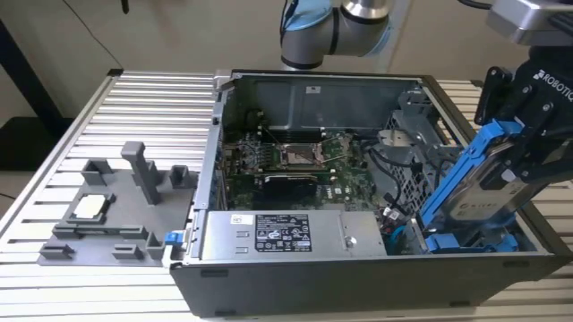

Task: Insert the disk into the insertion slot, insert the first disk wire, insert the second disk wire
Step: 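Insert the disk into the insertion slot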

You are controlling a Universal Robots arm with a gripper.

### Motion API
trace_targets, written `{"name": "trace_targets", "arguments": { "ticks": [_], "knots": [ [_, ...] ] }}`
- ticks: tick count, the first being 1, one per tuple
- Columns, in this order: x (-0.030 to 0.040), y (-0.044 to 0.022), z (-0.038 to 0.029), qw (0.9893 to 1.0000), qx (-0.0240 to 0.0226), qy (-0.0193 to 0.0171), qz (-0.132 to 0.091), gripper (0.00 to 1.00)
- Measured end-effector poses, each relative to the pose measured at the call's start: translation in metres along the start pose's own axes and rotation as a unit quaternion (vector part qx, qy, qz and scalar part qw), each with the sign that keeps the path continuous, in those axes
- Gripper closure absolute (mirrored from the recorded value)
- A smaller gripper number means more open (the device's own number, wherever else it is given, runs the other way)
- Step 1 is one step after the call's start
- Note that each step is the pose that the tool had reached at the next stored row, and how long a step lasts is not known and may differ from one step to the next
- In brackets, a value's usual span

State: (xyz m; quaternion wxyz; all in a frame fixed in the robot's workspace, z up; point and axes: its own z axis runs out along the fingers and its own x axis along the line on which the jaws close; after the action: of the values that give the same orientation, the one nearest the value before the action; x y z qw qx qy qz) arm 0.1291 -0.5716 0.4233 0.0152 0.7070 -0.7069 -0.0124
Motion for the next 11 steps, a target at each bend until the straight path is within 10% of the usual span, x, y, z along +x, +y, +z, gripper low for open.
{"name": "trace_targets", "arguments": {
  "ticks": [11],
  "knots": [
    [0.0001, -0.0024, 0.0134, 1.0, 0.0, -0.004, 0.0, 0.67]
  ]
}}
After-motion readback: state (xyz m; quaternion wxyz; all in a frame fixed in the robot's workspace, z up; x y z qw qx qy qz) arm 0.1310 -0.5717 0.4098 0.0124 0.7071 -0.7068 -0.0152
